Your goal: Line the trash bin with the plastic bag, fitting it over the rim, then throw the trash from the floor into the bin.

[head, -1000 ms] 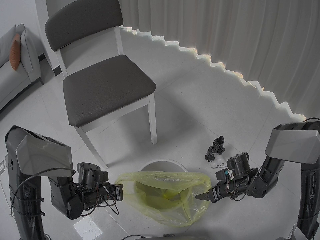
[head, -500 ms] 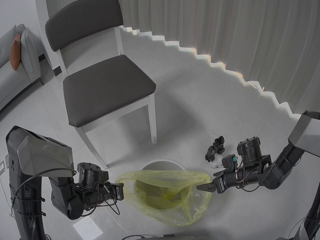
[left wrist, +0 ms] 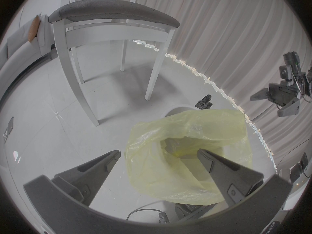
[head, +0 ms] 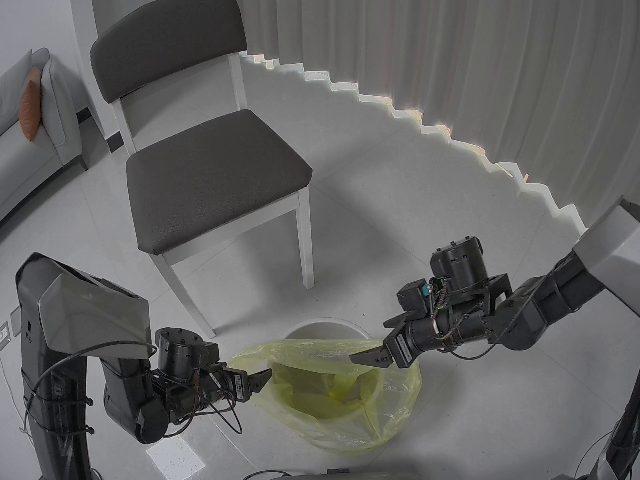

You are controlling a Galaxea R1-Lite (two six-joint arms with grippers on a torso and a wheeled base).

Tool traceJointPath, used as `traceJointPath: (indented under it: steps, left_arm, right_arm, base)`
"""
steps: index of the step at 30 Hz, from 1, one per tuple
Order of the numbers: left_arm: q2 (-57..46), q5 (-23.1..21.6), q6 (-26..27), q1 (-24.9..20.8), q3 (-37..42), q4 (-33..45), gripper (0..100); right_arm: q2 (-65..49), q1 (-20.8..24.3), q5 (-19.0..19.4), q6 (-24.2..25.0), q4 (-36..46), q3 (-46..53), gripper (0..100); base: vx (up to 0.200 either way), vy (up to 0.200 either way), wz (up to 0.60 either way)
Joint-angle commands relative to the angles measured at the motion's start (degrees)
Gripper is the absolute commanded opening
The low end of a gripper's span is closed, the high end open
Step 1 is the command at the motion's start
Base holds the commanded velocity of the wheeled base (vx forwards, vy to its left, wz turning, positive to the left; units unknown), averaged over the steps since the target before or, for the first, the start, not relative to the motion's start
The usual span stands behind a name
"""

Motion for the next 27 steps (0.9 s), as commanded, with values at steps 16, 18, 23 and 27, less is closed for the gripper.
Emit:
traceJointPath:
  steps: [16,18,23,27]
  left_arm:
    - [-2.95,0.75,0.36,-0.09,3.94,-5.90,100]
    - [-3.13,1.01,0.36,-0.09,4.12,-5.99,100]
    - [-3.21,1.10,0.27,0.00,4.12,-6.17,100]
    - [-3.21,1.10,0.27,-0.09,4.38,-6.87,100]
  right_arm:
    - [15.11,-0.13,0.08,-4.63,9.68,-17.89,100]
    - [15.11,-0.13,-0.01,-4.81,9.68,-17.80,100]
    - [15.20,0.13,-0.10,-4.90,11.18,-17.80,0]
    - [15.29,0.31,-0.19,-4.81,11.35,-18.33,0]
  base:
    - [0.000,0.000,0.00]
    - [0.000,0.000,0.00]
    - [0.000,0.000,0.00]
    - [0.000,0.000,0.00]
